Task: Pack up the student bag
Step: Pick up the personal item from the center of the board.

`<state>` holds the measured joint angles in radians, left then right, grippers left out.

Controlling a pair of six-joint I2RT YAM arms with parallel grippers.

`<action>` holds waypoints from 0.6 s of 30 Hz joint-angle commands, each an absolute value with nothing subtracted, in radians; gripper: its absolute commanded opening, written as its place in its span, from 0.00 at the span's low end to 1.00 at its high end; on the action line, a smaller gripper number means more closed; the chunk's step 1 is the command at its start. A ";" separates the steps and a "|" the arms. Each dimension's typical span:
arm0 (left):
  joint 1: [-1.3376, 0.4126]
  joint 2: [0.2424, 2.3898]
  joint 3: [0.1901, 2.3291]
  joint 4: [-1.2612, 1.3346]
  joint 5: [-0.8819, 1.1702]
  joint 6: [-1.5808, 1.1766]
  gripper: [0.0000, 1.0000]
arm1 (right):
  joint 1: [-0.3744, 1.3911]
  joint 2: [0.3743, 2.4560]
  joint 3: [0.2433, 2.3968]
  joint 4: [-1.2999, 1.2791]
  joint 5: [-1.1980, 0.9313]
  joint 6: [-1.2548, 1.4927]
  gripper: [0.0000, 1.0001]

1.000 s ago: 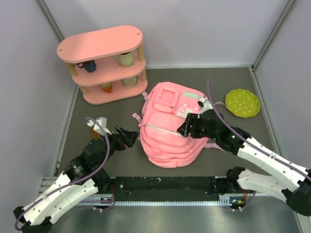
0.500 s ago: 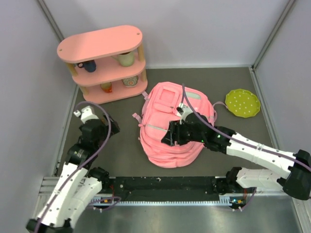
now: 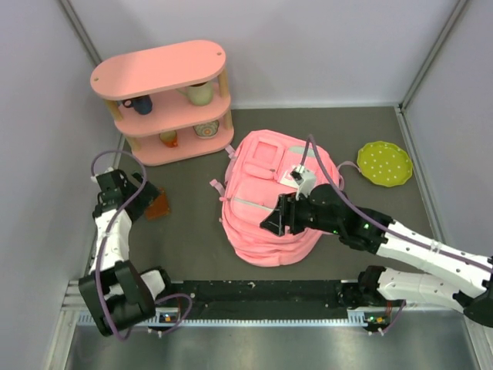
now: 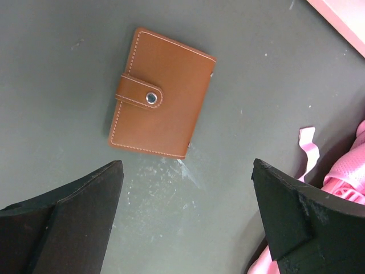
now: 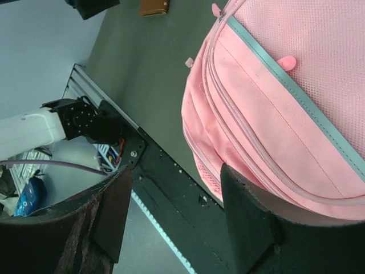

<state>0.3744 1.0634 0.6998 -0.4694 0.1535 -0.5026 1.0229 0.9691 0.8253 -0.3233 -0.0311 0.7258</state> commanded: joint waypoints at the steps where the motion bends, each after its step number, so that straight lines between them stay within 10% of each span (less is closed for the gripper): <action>1: 0.426 1.156 0.758 -0.354 0.221 -0.503 0.99 | 1.034 0.902 0.816 -0.334 0.024 0.710 0.63; 18: 0.436 1.563 0.911 -0.336 0.173 -0.411 0.93 | 1.032 0.750 0.729 -0.348 0.086 0.698 0.62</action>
<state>0.4301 1.5330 0.8959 -0.3660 0.1600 -0.4381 1.0248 0.7898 0.7422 -0.3672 0.0540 0.7177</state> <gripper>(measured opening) 0.935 0.625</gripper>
